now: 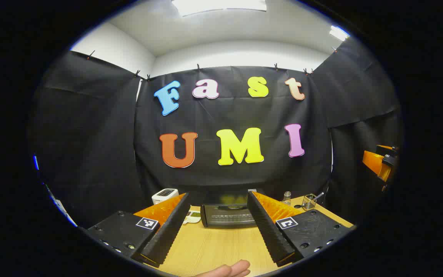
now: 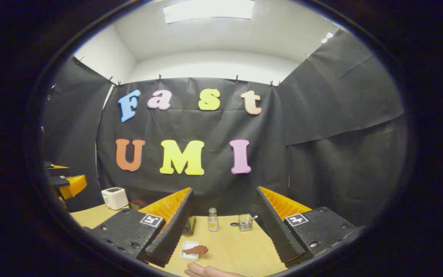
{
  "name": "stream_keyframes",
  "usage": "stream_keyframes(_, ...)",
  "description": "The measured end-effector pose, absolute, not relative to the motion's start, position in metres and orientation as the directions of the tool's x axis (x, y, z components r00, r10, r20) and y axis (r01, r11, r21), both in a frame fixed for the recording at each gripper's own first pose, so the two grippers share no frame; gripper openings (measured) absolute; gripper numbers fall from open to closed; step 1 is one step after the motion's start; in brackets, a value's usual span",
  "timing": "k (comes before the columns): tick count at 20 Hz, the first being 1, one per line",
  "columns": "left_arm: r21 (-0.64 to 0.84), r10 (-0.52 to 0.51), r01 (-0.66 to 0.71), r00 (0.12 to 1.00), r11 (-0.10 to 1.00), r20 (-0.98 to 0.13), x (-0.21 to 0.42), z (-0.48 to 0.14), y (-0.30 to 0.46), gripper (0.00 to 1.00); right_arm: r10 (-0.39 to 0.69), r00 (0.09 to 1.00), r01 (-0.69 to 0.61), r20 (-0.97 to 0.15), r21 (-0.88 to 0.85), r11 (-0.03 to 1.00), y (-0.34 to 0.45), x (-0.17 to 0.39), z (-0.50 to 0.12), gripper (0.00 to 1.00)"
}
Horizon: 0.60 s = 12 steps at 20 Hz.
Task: Open the electric oven with the left hand, put the food in, and close the electric oven.
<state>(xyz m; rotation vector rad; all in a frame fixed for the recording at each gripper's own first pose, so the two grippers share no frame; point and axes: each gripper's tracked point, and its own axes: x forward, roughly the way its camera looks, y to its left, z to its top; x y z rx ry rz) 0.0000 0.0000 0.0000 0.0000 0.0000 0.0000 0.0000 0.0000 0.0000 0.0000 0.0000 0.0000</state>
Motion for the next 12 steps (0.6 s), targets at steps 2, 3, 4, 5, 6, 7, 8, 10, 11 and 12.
stream_keyframes(2,-0.007,-0.009,0.009,1.0,1.0,-0.005,-0.001,-0.002,-0.004,0.95,-0.003,1.0,0.003,-0.005,0.002,1.0,-0.004,0.0,-0.001,0.96)
stream_keyframes(3,-0.007,-0.014,0.014,1.0,1.0,-0.004,0.0,-0.002,-0.006,0.95,-0.006,1.0,0.006,-0.009,0.0,1.0,-0.007,0.0,-0.001,0.96)
stream_keyframes(4,-0.005,-0.018,0.018,1.0,1.0,-0.002,0.0,-0.002,-0.007,0.95,-0.007,1.0,0.007,-0.013,-0.004,1.0,-0.009,0.0,-0.003,1.0)
stream_keyframes(5,-0.002,-0.019,0.019,1.0,1.0,-0.001,-0.001,-0.003,-0.008,0.95,-0.008,1.0,0.008,-0.014,-0.008,1.0,-0.011,0.0,-0.002,0.96)
stream_keyframes(6,0.0,-0.019,0.019,1.0,1.0,-0.002,0.0,-0.004,-0.007,0.95,-0.009,1.0,0.009,-0.015,-0.01,1.0,-0.012,0.001,-0.003,1.0)
stream_keyframes(7,-0.003,-0.019,0.019,1.0,1.0,-0.002,-0.001,-0.005,-0.008,0.96,-0.007,1.0,0.007,-0.017,-0.01,1.0,-0.012,0.001,-0.002,1.0)
stream_keyframes(8,-0.007,-0.025,0.025,1.0,1.0,0.0,-0.002,-0.005,-0.01,0.96,-0.005,1.0,0.005,-0.016,-0.006,1.0,-0.012,0.0,-0.002,1.0)
stream_keyframes(10,-0.019,-0.029,0.029,1.0,0.999,0.003,-0.002,-0.005,-0.01,0.96,0.0,1.0,0.0,-0.013,-0.001,1.0,-0.012,-0.001,-0.001,1.0)
stream_keyframes(11,-0.023,-0.03,0.03,1.0,0.999,0.004,-0.002,-0.005,-0.009,0.96,0.002,1.0,-0.002,-0.013,0.0,1.0,-0.013,-0.002,-0.001,1.0)
stream_keyframes(12,-0.023,-0.031,0.031,0.999,0.999,0.006,-0.002,-0.004,-0.009,0.96,0.005,1.0,-0.005,-0.013,-0.001,1.0,-0.012,-0.002,-0.001,0.96)
